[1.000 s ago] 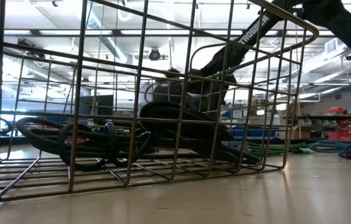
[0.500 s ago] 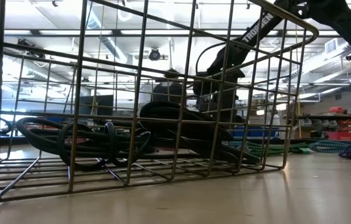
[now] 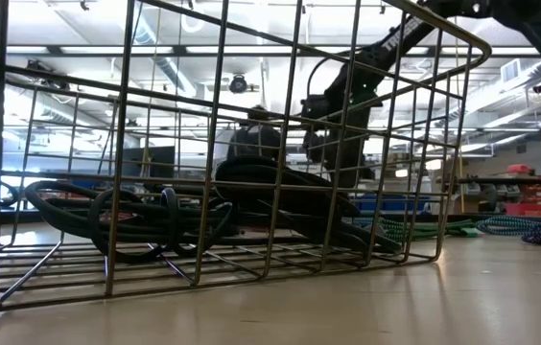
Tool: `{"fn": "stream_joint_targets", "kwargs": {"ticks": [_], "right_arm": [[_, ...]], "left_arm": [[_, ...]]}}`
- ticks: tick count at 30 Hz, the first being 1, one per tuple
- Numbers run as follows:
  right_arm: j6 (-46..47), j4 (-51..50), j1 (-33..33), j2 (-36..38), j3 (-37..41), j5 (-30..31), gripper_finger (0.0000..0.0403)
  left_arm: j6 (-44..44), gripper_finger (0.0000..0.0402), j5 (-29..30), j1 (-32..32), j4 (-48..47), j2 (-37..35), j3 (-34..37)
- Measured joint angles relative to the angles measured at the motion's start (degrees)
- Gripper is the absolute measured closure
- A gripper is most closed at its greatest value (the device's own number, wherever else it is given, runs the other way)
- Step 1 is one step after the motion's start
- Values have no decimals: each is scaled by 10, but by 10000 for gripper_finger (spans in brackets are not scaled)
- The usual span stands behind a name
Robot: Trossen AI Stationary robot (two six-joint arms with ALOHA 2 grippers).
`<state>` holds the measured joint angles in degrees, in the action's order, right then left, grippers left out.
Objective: Pick and place USB-C Cables
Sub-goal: Put the black charger cable into the wire basket
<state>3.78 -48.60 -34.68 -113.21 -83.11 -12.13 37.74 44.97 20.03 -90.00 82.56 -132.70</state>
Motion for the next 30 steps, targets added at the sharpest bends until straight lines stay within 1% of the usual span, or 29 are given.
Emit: {"fn": "stream_joint_targets", "kwargs": {"ticks": [4, 8, 11, 13, 16, 19, 25, 30], "right_arm": [[-21, 1, 3, 10, 0, -28, 380], [-68, -15, 12, 11, 0, -27, 365], [-110, -45, 21, 11, 0, -21, 352], [-142, -61, 29, 11, 0, 12, 340], [-173, -71, 39, 11, 0, 80, 319], [-181, -72, 46, 11, 0, 124, 295], [-199, -56, 58, 12, -1, 151, 254], [-248, -31, 68, 12, -1, 174, 237]], "left_arm": [[0, 290, 0, 0, 0, 0, 0], [6, 290, 0, 0, 0, 0, 0], [6, 290, 0, 0, 0, 0, 0], [6, 290, 0, 0, 0, 0, 0], [6, 290, 0, 0, 0, 0, 0], [6, 290, 0, 0, 0, 0, 0], [6, 290, 0, 0, 0, 0, 0], [6, 290, 0, 0, 0, 0, 0]]}}
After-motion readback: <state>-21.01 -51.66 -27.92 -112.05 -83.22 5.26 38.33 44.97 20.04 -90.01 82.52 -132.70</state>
